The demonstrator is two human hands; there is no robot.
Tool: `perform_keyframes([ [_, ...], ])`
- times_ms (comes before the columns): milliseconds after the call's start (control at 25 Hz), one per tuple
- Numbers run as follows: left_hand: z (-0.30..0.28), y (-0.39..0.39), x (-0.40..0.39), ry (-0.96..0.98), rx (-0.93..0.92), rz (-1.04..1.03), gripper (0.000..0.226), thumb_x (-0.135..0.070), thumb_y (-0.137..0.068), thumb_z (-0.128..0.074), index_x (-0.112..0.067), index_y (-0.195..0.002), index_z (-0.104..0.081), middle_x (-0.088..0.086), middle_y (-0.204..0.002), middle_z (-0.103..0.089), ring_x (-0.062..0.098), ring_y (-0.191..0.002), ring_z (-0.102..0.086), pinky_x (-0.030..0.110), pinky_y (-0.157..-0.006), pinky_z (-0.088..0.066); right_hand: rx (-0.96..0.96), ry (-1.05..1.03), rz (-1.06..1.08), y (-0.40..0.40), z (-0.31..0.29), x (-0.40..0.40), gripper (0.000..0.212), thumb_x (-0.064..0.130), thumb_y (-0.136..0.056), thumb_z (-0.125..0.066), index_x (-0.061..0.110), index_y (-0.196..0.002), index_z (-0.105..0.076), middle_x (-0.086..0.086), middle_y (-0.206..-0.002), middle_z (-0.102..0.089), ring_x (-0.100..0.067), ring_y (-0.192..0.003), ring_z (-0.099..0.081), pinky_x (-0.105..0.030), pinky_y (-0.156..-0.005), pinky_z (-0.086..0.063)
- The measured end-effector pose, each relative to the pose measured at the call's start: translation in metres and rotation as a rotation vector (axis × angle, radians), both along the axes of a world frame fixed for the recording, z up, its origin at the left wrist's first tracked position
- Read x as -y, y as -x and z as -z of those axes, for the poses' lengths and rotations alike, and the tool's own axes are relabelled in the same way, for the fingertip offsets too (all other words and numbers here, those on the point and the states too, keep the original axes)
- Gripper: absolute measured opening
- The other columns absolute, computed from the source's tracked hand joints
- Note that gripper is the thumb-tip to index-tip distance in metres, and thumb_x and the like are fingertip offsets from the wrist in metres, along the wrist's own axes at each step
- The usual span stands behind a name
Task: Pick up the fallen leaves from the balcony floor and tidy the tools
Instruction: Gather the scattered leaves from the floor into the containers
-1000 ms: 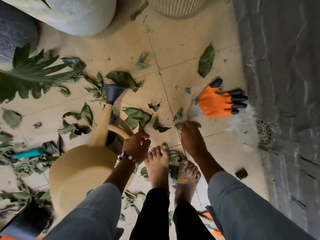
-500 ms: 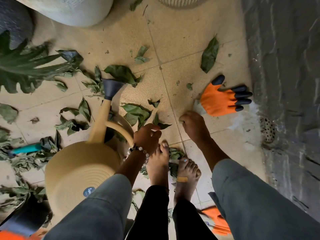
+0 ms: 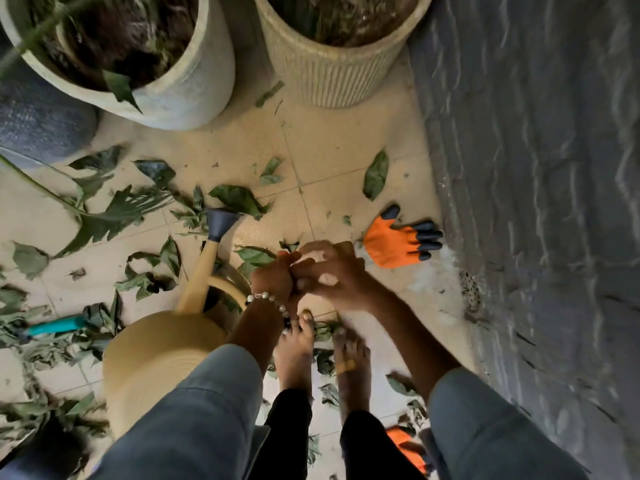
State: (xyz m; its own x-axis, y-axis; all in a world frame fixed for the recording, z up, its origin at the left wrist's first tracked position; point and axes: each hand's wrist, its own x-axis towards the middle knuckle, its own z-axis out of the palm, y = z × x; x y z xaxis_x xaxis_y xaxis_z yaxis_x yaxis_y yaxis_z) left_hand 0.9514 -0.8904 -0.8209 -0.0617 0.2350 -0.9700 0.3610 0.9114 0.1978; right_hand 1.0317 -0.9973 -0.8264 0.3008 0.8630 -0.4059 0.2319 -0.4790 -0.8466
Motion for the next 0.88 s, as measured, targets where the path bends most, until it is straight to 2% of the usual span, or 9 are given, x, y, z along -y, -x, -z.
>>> perform_keyframes([
  [80, -0.003, -0.005, -0.010, 0.018, 0.061, -0.127, 0.030, -0.012, -0.103, -0.034, -0.008, -0.085, -0.057, 0.008, -0.058, -0.065, 0.009, -0.041, -0.050, 0.015, -0.034, -0.038, -0.117, 0.065, 0.249, -0.043, 0.010, 0.002, 0.020, 0.016, -0.090, -0.061, 0.007, -0.104, -0.072, -0.013, -0.110, -0.068, -0.019, -0.110, -0.057, -0.035, -0.094, -0.045],
  [160, 0.003, -0.004, -0.015, -0.014, 0.087, -0.088, 0.031, -0.017, -0.104, -0.033, -0.011, -0.085, -0.057, -0.003, -0.046, -0.052, 0.005, -0.033, -0.037, 0.012, -0.031, -0.025, 0.272, 0.234, 0.423, -0.080, 0.047, 0.007, 0.017, 0.012, -0.088, -0.059, 0.002, -0.094, -0.072, -0.018, -0.099, -0.068, -0.031, -0.104, -0.059, -0.039, -0.092, -0.042],
  [240, 0.016, 0.004, -0.018, -0.087, 0.008, 0.056, 0.037, -0.031, -0.102, -0.042, -0.012, -0.078, -0.062, -0.004, -0.047, -0.042, 0.008, -0.033, -0.030, 0.013, -0.034, -0.023, 0.450, 0.479, 0.300, -0.108, 0.096, 0.007, 0.021, 0.015, -0.086, -0.060, 0.010, -0.105, -0.068, -0.020, -0.118, -0.058, -0.037, -0.117, -0.048, -0.036, -0.096, -0.036],
  [360, 0.039, 0.018, -0.020, -0.145, -0.134, 0.114, 0.049, -0.051, -0.096, -0.046, -0.013, -0.068, -0.060, -0.001, -0.051, -0.036, 0.014, -0.041, -0.029, 0.019, -0.041, -0.028, 0.424, 0.684, 0.113, -0.122, 0.155, -0.002, 0.043, 0.027, -0.087, -0.060, 0.028, -0.130, -0.054, -0.017, -0.144, -0.039, -0.036, -0.136, -0.025, -0.038, -0.104, -0.034],
  [520, 0.052, 0.032, -0.018, -0.123, -0.176, 0.006, 0.055, -0.058, -0.094, -0.044, -0.010, -0.077, -0.064, 0.005, -0.064, -0.042, 0.017, -0.053, -0.037, 0.026, -0.051, -0.037, 0.648, 0.646, 0.236, -0.109, 0.159, -0.013, 0.037, 0.004, -0.084, -0.055, 0.009, -0.120, -0.060, -0.020, -0.130, -0.048, -0.040, -0.118, -0.045, -0.048, -0.091, -0.045],
  [600, 0.055, 0.032, -0.015, -0.088, -0.122, -0.068, 0.059, -0.062, -0.092, -0.044, -0.009, -0.083, -0.068, 0.002, -0.061, -0.039, 0.015, -0.054, -0.037, 0.027, -0.054, -0.038, 0.697, 0.352, 0.237, -0.099, 0.148, -0.020, 0.024, -0.005, -0.076, -0.054, -0.002, -0.095, -0.069, -0.024, -0.102, -0.062, -0.042, -0.097, -0.060, -0.043, -0.079, -0.049],
  [680, 0.051, 0.026, -0.014, -0.063, -0.055, -0.123, 0.059, -0.065, -0.089, -0.045, -0.010, -0.095, -0.068, 0.000, -0.067, -0.043, 0.014, -0.061, -0.039, 0.028, -0.060, -0.039, 0.467, 0.093, 0.233, -0.078, 0.120, -0.034, 0.015, -0.002, -0.073, -0.060, -0.001, -0.082, -0.073, -0.019, -0.084, -0.070, -0.031, -0.079, -0.067, -0.030, -0.071, -0.048],
  [760, 0.048, 0.017, -0.013, -0.046, -0.014, -0.129, 0.063, -0.068, -0.084, -0.050, -0.011, -0.102, -0.067, 0.000, -0.073, -0.049, 0.015, -0.064, -0.042, 0.027, -0.059, -0.039, 0.103, 0.024, 0.128, -0.044, 0.086, -0.048, 0.009, 0.000, -0.074, -0.070, 0.002, -0.082, -0.074, -0.012, -0.081, -0.073, -0.017, -0.072, -0.067, -0.019, -0.066, -0.048],
  [880, 0.043, 0.009, -0.013, 0.009, -0.037, -0.215, 0.050, -0.060, -0.084, -0.058, -0.011, -0.096, -0.063, 0.007, -0.080, -0.062, 0.020, -0.069, -0.057, 0.030, -0.063, -0.048, -0.137, 0.038, -0.175, -0.001, 0.049, -0.059, 0.005, 0.004, -0.077, -0.070, 0.005, -0.081, -0.072, -0.010, -0.077, -0.073, -0.017, -0.068, -0.068, -0.030, -0.065, -0.056],
])
